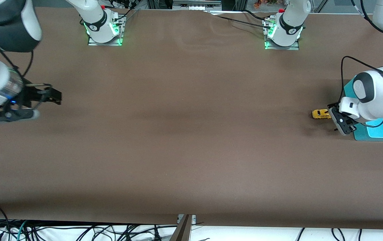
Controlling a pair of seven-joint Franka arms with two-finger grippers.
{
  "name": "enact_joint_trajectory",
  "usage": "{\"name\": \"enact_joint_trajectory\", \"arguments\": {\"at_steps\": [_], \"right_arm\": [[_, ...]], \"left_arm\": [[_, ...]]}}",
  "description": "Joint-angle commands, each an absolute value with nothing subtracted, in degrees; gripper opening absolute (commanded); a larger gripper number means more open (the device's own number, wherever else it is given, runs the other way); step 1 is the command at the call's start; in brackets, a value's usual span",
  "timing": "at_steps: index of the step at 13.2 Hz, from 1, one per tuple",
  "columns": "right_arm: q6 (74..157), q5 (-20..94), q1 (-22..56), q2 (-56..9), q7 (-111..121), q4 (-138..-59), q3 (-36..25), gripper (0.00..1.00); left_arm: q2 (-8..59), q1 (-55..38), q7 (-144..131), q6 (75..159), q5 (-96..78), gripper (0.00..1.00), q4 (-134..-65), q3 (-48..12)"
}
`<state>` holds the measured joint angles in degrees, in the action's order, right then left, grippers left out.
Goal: Wind and store yellow beetle car
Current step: 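Grasp the car with the left gripper while the right gripper withdraws, then lift the car with the left gripper and carry it over the tray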
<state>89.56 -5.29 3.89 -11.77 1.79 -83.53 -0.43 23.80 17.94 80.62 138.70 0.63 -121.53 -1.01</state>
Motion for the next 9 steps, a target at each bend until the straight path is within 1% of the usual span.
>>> {"name": "enact_joint_trajectory", "arguments": {"at_steps": [1, 2, 3, 4, 6, 7, 8, 9], "right_arm": [[88.51, -5.45, 1.50, -8.97, 1.49, -84.81, -0.09, 1.00], [88.77, -5.71, 1.49, -7.66, 1.84, -84.81, -0.09, 1.00], [88.94, -5.63, 1.58, -6.60, 1.93, -84.73, -0.09, 1.00], [88.86, -5.54, 1.58, -5.55, 1.67, -84.99, -0.09, 1.00], [89.12, -5.54, 1.49, -5.36, 0.89, -85.95, -0.09, 1.00], [89.21, -5.10, 0.89, -5.27, 0.88, -86.83, -0.35, 1.00], [88.69, -4.58, 0.27, -5.19, 0.97, -87.01, -0.35, 1.00], [88.51, -4.22, 0.18, -5.19, 1.05, -87.36, -0.35, 1.00]], "left_arm": [[22.93, 20.03, 84.11, 143.42, 0.53, 1.00, -125.59, -1.49], [23.64, 20.39, 85.07, 145.00, 0.53, 0.99, -125.94, -1.49], [24.60, 20.56, 86.38, 146.32, 0.53, 0.95, -125.86, -1.49], [24.87, 20.91, 87.35, 147.03, 0.53, 0.68, -125.86, -1.49], [25.31, 20.83, 87.36, 147.04, 0.44, 0.26, -125.51, -1.84], [25.14, 20.40, 87.45, 146.95, 0.44, 0.18, -125.07, -1.93], [24.44, 20.22, 87.28, 146.43, 0.44, 0.15, -124.55, -2.28], [23.65, 20.13, 86.93, 145.29, 0.44, 0.15, -123.50, -2.63]]}}
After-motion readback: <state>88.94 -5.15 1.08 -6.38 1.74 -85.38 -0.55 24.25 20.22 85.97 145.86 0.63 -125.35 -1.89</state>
